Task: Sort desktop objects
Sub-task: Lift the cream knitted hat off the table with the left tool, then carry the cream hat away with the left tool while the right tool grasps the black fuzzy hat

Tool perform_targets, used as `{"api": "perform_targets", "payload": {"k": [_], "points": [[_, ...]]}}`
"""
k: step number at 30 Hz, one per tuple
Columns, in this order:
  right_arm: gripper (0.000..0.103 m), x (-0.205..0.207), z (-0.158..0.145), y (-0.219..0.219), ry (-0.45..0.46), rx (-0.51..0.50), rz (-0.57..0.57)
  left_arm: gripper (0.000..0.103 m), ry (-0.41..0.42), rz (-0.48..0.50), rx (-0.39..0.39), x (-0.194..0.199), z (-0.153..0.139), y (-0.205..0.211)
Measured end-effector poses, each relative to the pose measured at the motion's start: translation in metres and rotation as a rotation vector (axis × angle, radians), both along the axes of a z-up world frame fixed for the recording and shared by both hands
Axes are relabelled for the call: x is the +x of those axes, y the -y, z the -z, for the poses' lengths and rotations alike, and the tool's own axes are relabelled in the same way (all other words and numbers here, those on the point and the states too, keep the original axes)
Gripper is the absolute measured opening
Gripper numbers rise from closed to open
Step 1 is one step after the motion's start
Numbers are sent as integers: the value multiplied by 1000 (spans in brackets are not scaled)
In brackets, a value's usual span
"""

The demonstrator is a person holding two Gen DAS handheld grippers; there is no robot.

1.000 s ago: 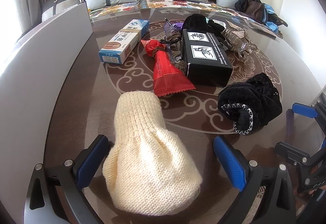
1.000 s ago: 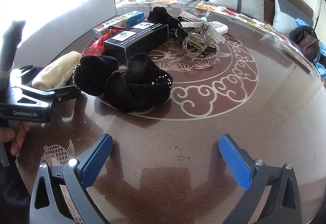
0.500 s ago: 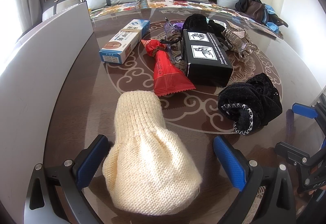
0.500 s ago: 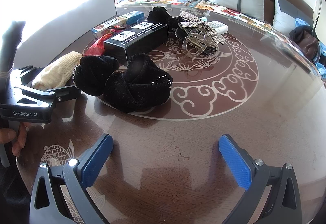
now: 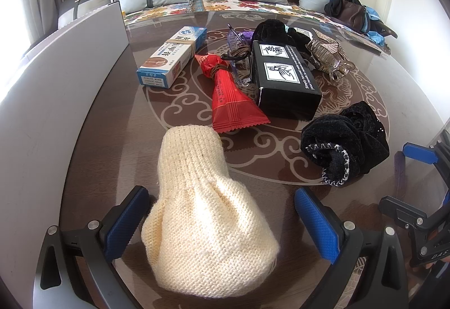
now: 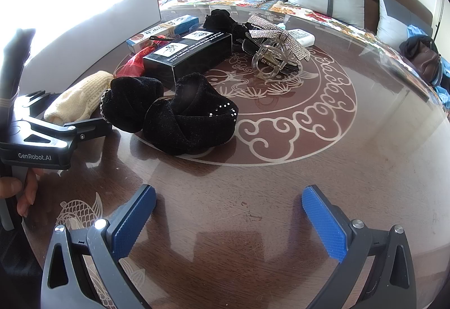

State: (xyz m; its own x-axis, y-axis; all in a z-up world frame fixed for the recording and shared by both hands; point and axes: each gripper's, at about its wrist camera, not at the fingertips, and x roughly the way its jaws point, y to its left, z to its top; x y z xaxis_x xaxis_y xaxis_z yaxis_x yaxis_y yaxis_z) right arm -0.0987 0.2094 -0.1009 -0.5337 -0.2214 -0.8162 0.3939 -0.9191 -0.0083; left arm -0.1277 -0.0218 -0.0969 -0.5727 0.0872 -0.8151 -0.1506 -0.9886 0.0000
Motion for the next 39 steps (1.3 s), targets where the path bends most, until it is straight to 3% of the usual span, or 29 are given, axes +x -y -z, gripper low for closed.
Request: {"api": "perform_targets", "payload": {"k": [14,18,20,22,23,26,30,31,32,37,39], "points": [[103,0,0,0,0,0,0,103,3,0,0,0,0,0],[103,0,0,0,2,2,-2,103,97,33,-23,-7,-2,3],[103,-8,-3,4,62,25,-21,103,103,-4,-59,-11,-5,10],[103,-18,-17,9,87,-7,-57,73,102,-14,-38,-12,-10,20],[103,-22,-28,15,64,-8,-80,53,106,-24,-14,-12,-11,25],[103,-34,-54,48,-22,67,-189,48,107,-34,39,-5,-17,37],[102,-52,-32,97,141,164,-406,48,81,13,23,17,-26,40],[85,-52,-26,106,168,186,-435,48,70,17,36,23,-29,43],[55,-52,-21,109,186,211,-438,48,58,15,57,29,-34,47],[37,-59,-40,97,230,145,-317,48,-1,-6,186,61,-68,69],[37,-60,-63,93,231,82,-258,48,-23,-21,262,71,-88,83]]}}
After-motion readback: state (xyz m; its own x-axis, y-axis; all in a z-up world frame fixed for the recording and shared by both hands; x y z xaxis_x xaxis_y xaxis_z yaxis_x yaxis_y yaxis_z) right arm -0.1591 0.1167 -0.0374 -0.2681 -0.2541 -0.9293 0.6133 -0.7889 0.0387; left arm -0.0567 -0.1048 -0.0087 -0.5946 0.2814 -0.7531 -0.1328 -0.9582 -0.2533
